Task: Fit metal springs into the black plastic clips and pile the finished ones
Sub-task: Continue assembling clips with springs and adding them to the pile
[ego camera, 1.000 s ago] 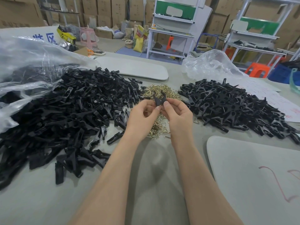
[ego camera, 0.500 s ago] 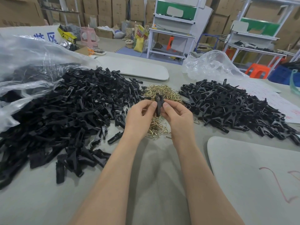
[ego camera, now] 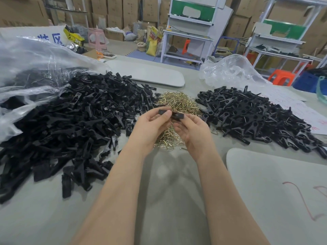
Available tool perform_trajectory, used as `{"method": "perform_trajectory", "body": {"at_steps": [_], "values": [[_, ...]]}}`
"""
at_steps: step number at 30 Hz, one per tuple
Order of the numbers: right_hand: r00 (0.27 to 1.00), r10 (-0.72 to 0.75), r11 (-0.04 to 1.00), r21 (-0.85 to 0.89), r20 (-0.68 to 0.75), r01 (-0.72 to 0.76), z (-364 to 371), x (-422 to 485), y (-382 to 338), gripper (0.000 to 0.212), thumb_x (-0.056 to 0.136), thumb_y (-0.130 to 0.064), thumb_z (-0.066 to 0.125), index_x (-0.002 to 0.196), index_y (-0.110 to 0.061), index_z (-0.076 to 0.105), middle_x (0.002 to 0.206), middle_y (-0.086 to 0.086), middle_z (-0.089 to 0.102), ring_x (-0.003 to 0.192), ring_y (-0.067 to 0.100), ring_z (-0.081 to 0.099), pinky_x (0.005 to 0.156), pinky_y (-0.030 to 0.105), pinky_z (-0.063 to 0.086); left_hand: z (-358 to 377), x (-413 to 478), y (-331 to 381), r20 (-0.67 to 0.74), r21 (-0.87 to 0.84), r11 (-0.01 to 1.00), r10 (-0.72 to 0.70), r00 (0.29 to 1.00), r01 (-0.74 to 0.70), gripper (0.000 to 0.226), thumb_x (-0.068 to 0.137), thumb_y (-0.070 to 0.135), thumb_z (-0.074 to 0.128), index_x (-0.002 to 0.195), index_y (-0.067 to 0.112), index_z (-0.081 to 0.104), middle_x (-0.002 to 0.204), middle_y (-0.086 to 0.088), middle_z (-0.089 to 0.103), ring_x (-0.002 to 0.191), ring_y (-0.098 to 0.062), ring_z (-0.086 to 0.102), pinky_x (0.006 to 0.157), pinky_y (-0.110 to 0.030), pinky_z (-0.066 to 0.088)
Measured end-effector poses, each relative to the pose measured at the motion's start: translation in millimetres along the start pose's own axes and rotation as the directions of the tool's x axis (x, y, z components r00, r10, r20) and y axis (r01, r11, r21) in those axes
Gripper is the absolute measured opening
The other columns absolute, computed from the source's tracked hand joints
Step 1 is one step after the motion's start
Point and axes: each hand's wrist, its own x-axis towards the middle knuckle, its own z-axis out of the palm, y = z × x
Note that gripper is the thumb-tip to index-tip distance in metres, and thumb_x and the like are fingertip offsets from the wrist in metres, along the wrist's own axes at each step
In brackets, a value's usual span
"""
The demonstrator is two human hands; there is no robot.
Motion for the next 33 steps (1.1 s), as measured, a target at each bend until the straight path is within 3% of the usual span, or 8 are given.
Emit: {"method": "perform_trajectory", "body": {"at_steps": [4,8,11,15,20,23,27,33], "values": [[0.972,-0.230,0.551,-0.819,0.037,0.162,-6.7,0.9,9.5,0.023,0.087,-0.031,0.067,0.104,-0.017,0.061,0.093,-0.004,0.064,0.084,0.010,0.060,0.071,0.020,0.047,-9.3,4.3,6.0,-0.244,-0.455,0.889,-0.176,0.954,0.048,0.009,0.086,-0.003,0.061,0.094,-0.001,0.065,0.083,-0.008,0.070,0.077,-0.010,0.069,0.068,-0.016,0.056],[0.966,-0.152,0.168,-0.958,0.210,0.234,4.5,-0.6,29.8,0.053,0.084,-0.045,0.064,0.132,-0.027,0.051,0.125,0.003,0.051,0.119,0.022,0.042,0.103,0.039,0.035,-14.0,4.6,12.6,-0.302,-0.651,0.759,-0.271,0.914,0.009,0.002,0.087,-0.005,0.061,0.089,-0.004,0.061,0.102,-0.017,0.063,0.088,-0.019,0.067,0.076,-0.020,0.057],[0.921,-0.238,0.058,-0.943,0.307,0.329,18.2,-4.4,45.7,0.046,0.089,-0.038,0.059,0.134,-0.032,0.050,0.135,0.001,0.046,0.126,0.024,0.034,0.106,0.040,0.026,-13.2,3.2,14.9,-0.270,-0.691,0.722,-0.293,0.917,0.027,0.002,0.089,-0.005,0.058,0.088,-0.004,0.059,0.101,-0.018,0.059,0.087,-0.020,0.066,0.075,-0.021,0.057],[0.911,-0.272,0.045,-0.941,0.311,0.335,18.6,-1.0,51.2,0.031,0.093,-0.030,0.054,0.123,-0.028,0.061,0.129,0.000,0.051,0.123,0.023,0.039,0.103,0.038,0.025,-12.9,1.7,13.3,-0.259,-0.687,0.725,-0.312,0.914,0.053,0.009,0.090,0.002,0.060,0.082,-0.001,0.060,0.089,-0.011,0.058,0.078,-0.014,0.061,0.082,-0.024,0.055],[0.818,-0.439,0.229,-0.834,0.372,0.503,22.5,-4.0,45.4,0.036,0.092,-0.016,0.056,0.128,-0.009,0.058,0.133,0.007,0.055,0.128,0.024,0.042,0.109,0.040,0.029,-14.9,2.9,14.3,-0.290,-0.601,0.798,-0.268,0.919,0.043,0.006,0.092,0.012,0.059,0.086,0.011,0.060,0.086,-0.001,0.059,0.075,-0.006,0.053,0.074,-0.018,0.045],[0.805,-0.255,0.284,-0.754,0.536,0.592,32.9,-8.1,46.6,0.056,0.090,-0.008,0.052,0.144,-0.012,0.038,0.144,0.007,0.045,0.139,0.025,0.031,0.115,0.044,0.022,-14.4,4.8,21.3,-0.299,-0.555,0.831,-0.146,0.943,-0.047,0.009,0.093,0.011,0.057,0.102,0.010,0.059,0.090,-0.001,0.061,0.078,-0.005,0.058,0.076,-0.015,0.048],[0.876,-0.154,0.138,-0.868,0.457,0.477,26.2,-4.0,46.6,0.055,0.095,-0.016,0.044,0.148,-0.023,0.030,0.154,-0.003,0.031,0.146,0.018,0.013,0.118,0.050,0.008,-14.3,3.4,26.4,-0.321,-0.538,0.829,-0.034,0.947,-0.152,0.013,0.092,0.005,0.056,0.105,0.006,0.060,0.091,-0.003,0.064,0.080,-0.006,0.063,0.079,-0.015,0.052],[0.963,-0.175,0.048,-0.976,0.203,0.215,7.7,2.1,33.9,0.030,0.093,-0.033,0.056,0.123,-0.028,0.058,0.127,-0.001,0.048,0.123,0.021,0.040,0.104,0.039,0.028,-14.1,1.3,20.1,-0.275,-0.592,0.806,-0.188,0.943,-0.012,0.008,0.087,0.000,0.062,0.079,0.002,0.064,0.080,-0.008,0.064,0.078,-0.012,0.065,0.082,-0.023,0.056]]}}
